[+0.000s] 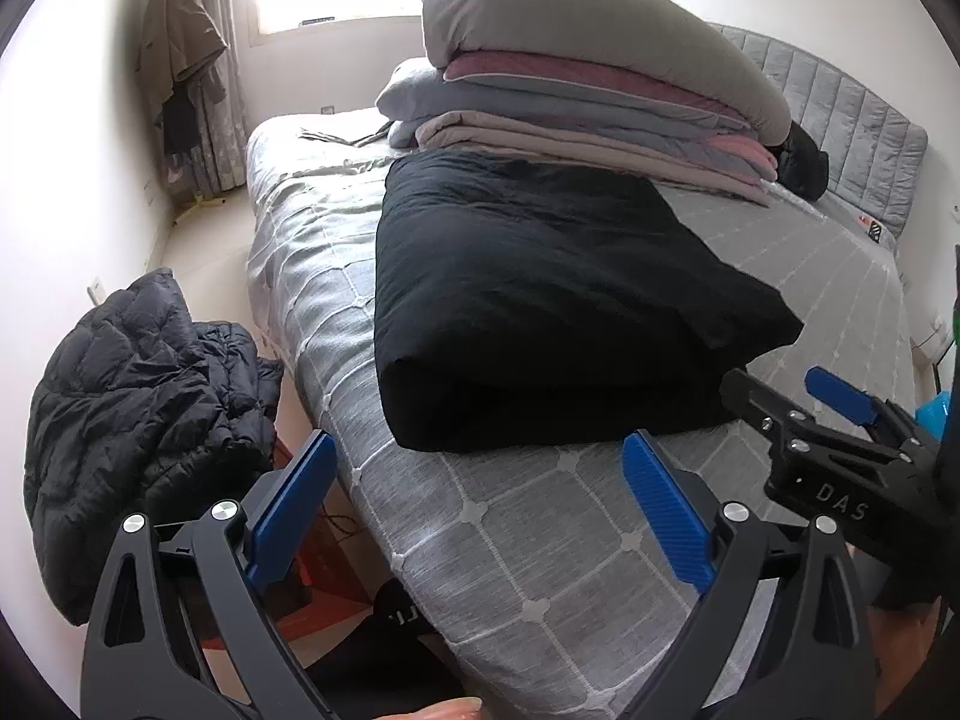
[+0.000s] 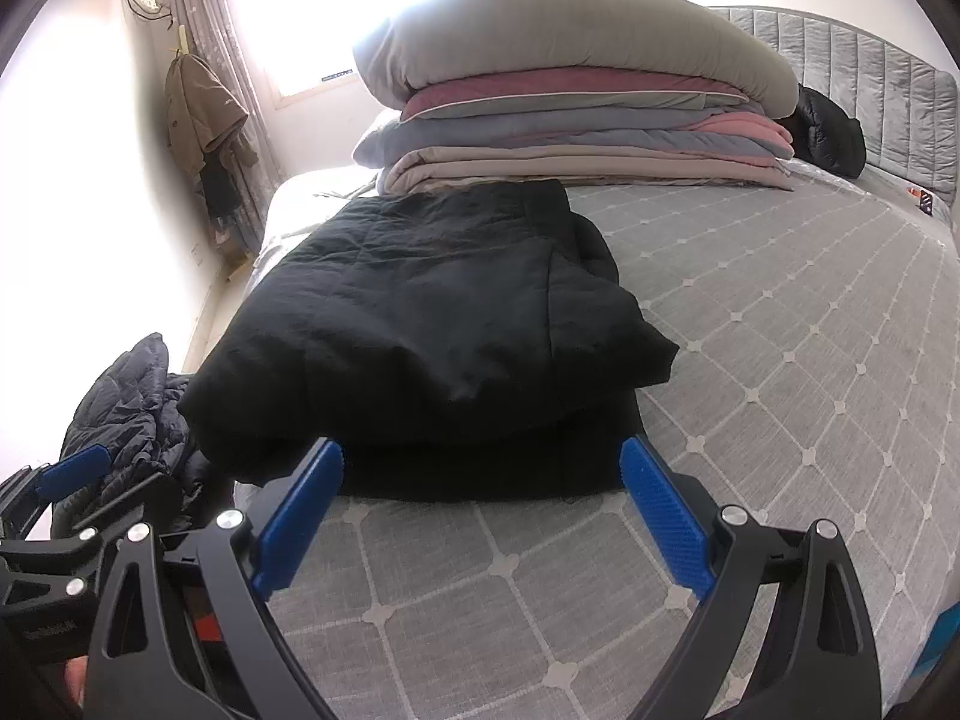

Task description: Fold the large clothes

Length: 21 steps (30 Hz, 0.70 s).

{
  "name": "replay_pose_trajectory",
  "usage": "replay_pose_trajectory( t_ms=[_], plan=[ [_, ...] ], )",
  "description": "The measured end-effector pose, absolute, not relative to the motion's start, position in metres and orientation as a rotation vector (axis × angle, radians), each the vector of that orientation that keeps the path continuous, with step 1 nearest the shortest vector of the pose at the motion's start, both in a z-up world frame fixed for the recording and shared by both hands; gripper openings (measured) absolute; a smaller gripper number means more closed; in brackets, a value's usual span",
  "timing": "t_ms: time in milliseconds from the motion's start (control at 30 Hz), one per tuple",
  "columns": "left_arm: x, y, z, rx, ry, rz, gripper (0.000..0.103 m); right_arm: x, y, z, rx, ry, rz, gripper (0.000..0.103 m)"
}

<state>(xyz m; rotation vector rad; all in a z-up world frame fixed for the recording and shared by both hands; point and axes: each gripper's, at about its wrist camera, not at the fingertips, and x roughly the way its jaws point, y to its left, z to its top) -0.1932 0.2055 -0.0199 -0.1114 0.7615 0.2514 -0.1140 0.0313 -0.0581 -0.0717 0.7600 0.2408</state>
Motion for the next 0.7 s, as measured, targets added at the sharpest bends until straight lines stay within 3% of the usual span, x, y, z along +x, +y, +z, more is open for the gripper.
replay_pose_trajectory(
  t_ms=[700],
  plan=[
    [-0.1966, 0.1987, -0.0152, -0.123, 0.74, 0.235, 0.093, -0.1149, 0.03, -0.06, -0.068, 0.771, 0.246, 0.091]
  ],
)
